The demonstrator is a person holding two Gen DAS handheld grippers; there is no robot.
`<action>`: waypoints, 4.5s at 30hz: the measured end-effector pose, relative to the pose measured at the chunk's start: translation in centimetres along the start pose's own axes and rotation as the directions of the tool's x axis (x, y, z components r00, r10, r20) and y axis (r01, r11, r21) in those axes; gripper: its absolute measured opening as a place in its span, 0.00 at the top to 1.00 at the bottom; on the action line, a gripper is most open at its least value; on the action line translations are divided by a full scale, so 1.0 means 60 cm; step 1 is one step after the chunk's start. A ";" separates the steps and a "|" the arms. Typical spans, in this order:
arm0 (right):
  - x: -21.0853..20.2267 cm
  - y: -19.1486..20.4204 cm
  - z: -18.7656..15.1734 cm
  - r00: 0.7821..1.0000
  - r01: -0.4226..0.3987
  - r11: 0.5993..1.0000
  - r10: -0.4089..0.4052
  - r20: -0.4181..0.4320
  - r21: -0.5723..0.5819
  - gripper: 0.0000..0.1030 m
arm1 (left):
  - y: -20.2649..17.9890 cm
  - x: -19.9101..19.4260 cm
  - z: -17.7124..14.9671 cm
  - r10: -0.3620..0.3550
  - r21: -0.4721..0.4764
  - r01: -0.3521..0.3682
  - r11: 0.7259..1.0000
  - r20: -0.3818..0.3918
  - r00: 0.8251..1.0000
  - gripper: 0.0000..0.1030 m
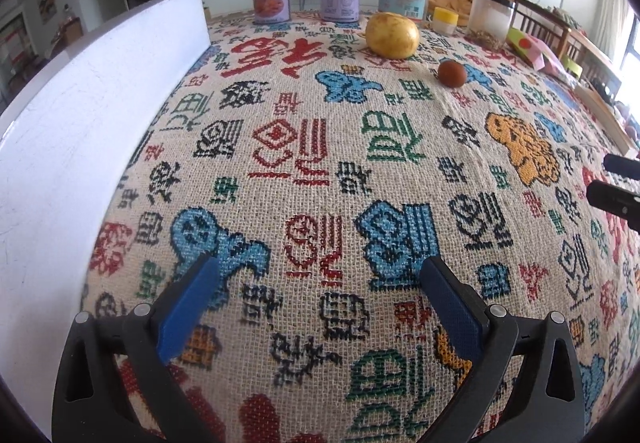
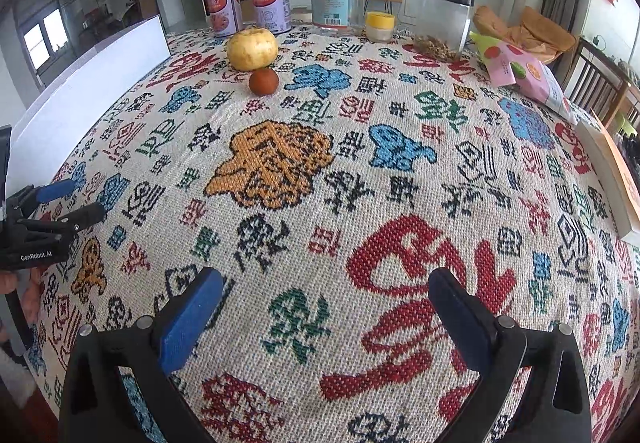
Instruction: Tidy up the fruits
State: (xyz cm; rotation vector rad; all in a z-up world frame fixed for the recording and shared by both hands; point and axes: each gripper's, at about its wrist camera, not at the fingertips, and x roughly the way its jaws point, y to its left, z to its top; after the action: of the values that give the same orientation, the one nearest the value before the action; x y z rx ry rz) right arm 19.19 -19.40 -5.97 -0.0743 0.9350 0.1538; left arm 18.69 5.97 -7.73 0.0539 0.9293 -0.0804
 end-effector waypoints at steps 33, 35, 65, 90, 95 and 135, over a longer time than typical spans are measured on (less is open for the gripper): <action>0.010 -0.006 -0.038 0.998 -0.064 0.993 0.062 -0.021 -0.097 0.63 | 0.004 0.004 0.002 -0.003 -0.002 0.003 1.000 -0.003 1.000 0.00; 0.007 -0.012 -0.048 0.998 -0.064 0.995 0.064 -0.004 -0.078 0.41 | 0.003 0.004 0.003 -0.004 0.002 0.004 1.000 -0.006 1.000 0.01; 0.015 -0.024 -0.064 1.000 -0.001 0.999 0.001 -0.001 -0.039 0.01 | -0.095 0.170 0.275 -0.127 -0.062 0.130 0.990 0.058 0.990 0.35; -0.038 -0.025 -0.131 0.997 0.072 0.997 -0.072 -0.002 0.039 0.00 | -0.059 -0.038 -0.058 -0.003 0.003 0.003 1.000 -0.003 1.000 0.05; -0.035 -0.030 -0.130 0.998 0.066 0.996 -0.066 -0.007 0.055 0.00 | -0.058 -0.036 -0.060 0.010 -0.004 -0.010 1.000 -0.005 1.000 0.02; -0.033 -0.031 -0.129 0.998 0.065 0.996 -0.065 -0.007 0.057 0.00 | -0.059 -0.038 -0.059 0.013 -0.005 -0.013 1.000 -0.003 1.000 0.01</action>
State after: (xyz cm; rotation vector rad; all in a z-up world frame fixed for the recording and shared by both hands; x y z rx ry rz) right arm 12.17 -22.44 -8.95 -0.0525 0.9403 0.0666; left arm 14.17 2.85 -8.07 0.0554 0.9324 -0.0662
